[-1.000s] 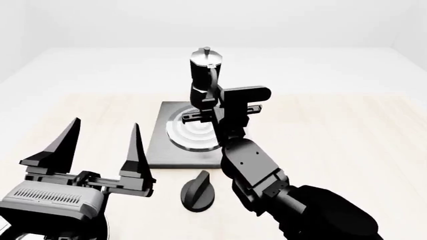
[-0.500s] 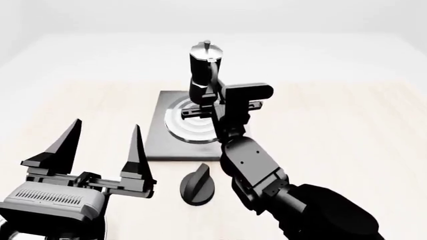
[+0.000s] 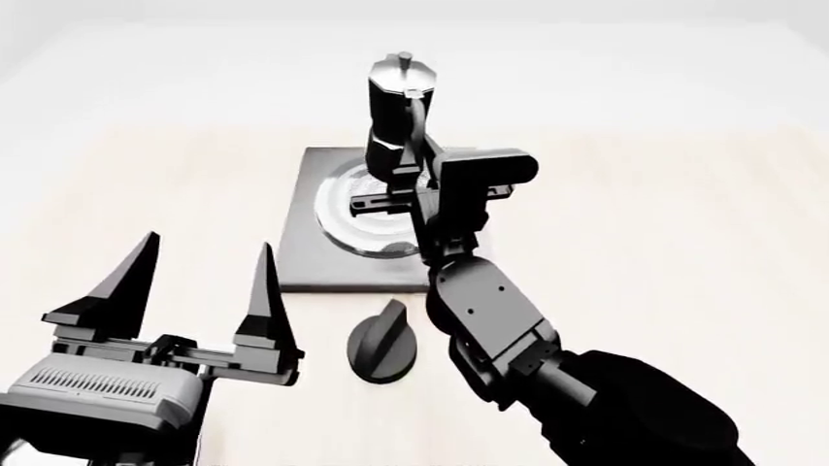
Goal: Turn on the stove and put the moka pot on it.
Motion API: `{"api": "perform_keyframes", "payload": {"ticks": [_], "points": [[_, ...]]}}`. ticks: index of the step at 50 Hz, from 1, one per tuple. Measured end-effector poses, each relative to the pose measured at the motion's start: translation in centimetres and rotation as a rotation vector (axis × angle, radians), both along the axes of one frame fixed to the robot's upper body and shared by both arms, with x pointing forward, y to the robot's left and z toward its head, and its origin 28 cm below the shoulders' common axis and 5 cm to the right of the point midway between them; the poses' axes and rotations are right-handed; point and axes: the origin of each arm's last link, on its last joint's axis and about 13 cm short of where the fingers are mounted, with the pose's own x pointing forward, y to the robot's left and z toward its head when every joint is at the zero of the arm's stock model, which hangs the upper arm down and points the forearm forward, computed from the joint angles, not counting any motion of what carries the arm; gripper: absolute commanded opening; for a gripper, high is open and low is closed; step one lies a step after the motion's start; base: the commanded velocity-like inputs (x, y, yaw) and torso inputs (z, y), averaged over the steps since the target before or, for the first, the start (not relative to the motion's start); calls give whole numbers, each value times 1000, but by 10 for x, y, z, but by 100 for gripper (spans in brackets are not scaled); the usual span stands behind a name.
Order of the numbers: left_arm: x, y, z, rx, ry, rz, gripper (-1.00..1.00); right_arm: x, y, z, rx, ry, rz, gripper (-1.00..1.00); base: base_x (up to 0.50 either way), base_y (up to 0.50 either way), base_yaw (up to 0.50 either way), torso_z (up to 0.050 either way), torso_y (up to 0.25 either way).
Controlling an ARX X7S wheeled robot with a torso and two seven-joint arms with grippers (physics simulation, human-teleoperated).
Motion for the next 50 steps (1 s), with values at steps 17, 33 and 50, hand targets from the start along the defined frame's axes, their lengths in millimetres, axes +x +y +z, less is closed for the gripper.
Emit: {"api": "perform_keyframes", "payload": {"ticks": [17, 33, 50], "points": [[0, 0, 0, -4, 1, -4, 100, 1, -1, 0, -8, 2, -6, -100, 0, 0, 0, 2, -99], [0, 0, 0, -7, -1, -7, 100, 1, -1, 1, -7, 3, -7, -100, 0, 0, 0, 2, -99], [0, 0, 0, -9, 0, -11, 100, 1, 0, 4, -14, -23, 4, -100, 0, 0, 0, 2, -97]]}}
